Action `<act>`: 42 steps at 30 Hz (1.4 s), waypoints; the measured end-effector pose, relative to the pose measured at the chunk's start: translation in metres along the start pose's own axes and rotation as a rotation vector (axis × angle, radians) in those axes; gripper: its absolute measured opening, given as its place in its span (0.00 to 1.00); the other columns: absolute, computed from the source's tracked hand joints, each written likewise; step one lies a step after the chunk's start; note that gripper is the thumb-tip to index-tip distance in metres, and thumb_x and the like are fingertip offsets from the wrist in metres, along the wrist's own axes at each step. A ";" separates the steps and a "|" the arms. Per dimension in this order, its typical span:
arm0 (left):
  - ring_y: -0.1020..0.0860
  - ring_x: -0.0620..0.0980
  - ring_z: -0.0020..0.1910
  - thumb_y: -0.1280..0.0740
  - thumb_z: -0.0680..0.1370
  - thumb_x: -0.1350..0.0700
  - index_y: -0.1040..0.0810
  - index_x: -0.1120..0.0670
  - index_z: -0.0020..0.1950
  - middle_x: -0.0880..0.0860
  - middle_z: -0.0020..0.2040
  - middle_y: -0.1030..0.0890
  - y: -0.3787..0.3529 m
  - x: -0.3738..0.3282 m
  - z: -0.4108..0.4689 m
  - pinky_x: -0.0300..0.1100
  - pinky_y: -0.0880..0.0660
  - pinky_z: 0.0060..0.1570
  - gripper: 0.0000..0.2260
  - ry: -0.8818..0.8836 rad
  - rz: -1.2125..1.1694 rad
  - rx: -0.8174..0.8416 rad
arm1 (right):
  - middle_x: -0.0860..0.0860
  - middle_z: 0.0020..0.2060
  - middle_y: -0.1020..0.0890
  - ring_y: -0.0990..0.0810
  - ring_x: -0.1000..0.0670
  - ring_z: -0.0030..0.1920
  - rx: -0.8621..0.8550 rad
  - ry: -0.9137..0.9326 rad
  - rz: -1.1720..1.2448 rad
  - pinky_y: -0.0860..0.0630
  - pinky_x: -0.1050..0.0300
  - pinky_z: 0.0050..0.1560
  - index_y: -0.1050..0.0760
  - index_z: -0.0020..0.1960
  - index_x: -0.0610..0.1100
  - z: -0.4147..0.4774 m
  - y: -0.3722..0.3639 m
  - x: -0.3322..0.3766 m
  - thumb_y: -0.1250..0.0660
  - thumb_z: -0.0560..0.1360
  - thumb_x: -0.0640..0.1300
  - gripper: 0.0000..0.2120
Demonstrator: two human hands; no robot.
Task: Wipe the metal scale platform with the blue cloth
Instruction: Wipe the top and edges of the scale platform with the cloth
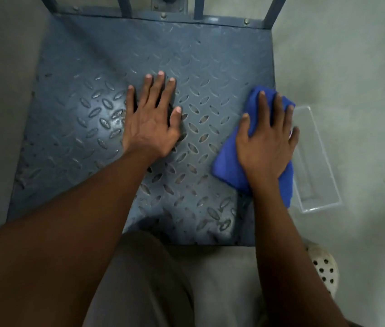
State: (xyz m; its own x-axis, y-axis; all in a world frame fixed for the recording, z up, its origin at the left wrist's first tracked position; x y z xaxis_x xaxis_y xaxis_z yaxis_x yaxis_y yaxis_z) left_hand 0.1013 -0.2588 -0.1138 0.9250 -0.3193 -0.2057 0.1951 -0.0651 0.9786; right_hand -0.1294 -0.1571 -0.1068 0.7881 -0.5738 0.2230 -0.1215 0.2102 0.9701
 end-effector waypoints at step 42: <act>0.50 0.54 0.88 0.52 0.87 0.41 0.46 0.47 0.88 0.52 0.89 0.48 0.001 0.009 -0.077 0.56 0.55 0.86 0.29 0.023 -0.037 -0.004 | 0.49 0.87 0.46 0.51 0.40 0.87 0.172 0.428 0.046 0.51 0.36 0.85 0.45 0.87 0.52 -0.067 -0.006 0.069 0.48 0.87 0.55 0.29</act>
State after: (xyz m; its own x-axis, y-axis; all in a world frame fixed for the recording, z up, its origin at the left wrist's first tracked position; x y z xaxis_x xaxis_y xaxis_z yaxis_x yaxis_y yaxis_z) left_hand 0.1349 -0.1895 -0.1150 0.9245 -0.2950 -0.2416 0.2305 -0.0724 0.9704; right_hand -0.0343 -0.1450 -0.1037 0.9532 -0.1812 0.2421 -0.2325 0.0728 0.9699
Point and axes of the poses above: each hand's wrist, its own z-axis towards the middle knuckle, its own y-axis out of the back of the hand, x = y × z, the point moved 8 cm from there along z, towards the middle knuckle
